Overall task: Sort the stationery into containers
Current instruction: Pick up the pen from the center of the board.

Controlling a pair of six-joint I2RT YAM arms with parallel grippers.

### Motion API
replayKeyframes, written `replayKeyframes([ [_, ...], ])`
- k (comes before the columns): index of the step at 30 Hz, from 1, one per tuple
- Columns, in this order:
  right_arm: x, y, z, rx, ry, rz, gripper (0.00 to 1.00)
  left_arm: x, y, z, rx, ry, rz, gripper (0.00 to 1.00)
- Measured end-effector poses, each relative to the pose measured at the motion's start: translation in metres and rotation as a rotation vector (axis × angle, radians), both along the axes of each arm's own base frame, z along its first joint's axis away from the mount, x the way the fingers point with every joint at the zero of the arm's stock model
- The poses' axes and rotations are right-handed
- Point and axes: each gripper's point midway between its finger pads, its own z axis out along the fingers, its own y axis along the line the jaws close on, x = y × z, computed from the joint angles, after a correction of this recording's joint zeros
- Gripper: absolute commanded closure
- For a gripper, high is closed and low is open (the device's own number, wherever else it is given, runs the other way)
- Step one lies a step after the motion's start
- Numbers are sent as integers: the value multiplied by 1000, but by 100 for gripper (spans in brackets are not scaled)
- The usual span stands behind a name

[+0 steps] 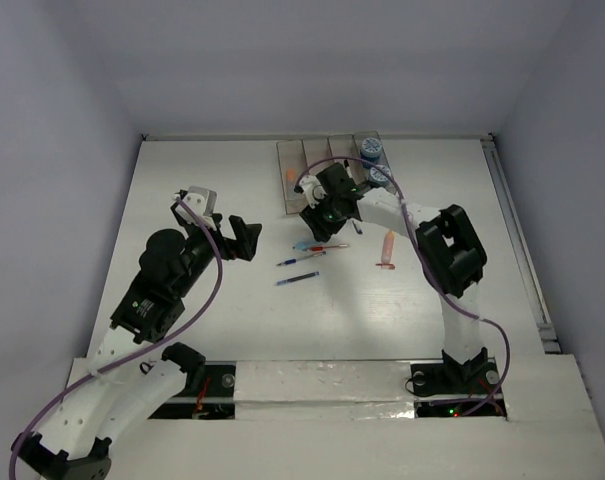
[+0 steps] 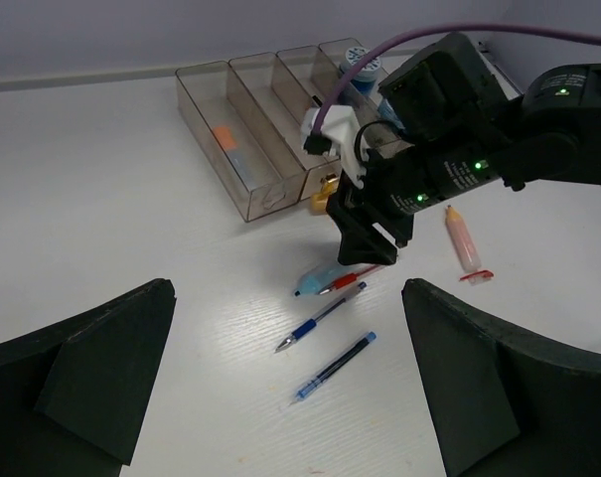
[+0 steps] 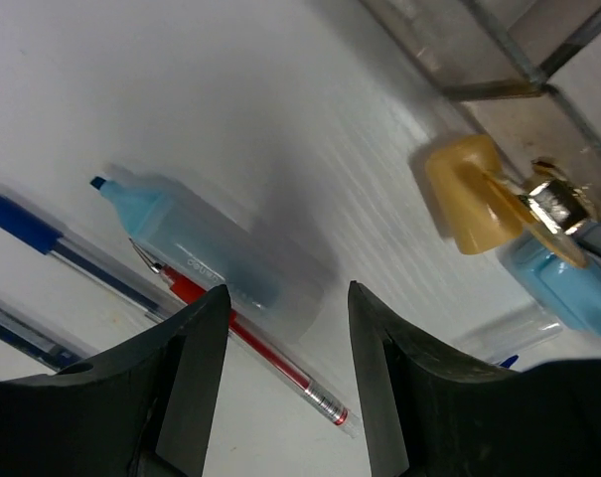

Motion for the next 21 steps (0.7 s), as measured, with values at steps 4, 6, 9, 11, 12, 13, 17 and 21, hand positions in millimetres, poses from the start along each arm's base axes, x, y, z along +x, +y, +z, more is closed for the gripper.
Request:
replayKeyframes([
  [4, -9, -4, -18, -74, 41, 40, 38, 1, 1, 0, 0, 0, 5, 1],
  [6, -12, -5, -19, -92, 45, 54, 37, 1, 1, 0, 0, 0, 5, 1],
  [9, -11, -6, -17, -100, 41, 66, 35, 1, 1, 0, 0, 0, 5, 1],
  [11, -12, -6, -19, -105, 46, 71, 34, 1, 1, 0, 0, 0, 5, 1],
  [12, -11, -6, -19, -107, 45, 72, 34, 1, 1, 0, 0, 0, 5, 1],
  [13, -11, -5, -19, -107, 44, 75, 33, 1, 1, 0, 0, 0, 5, 1],
  [17, -4, 0, -21, -111, 34, 84, 29, 1, 1, 0, 0, 0, 5, 1],
  [21, -2, 6, -25, -130, 23, 99, 20, 1, 1, 0, 0, 0, 5, 1],
])
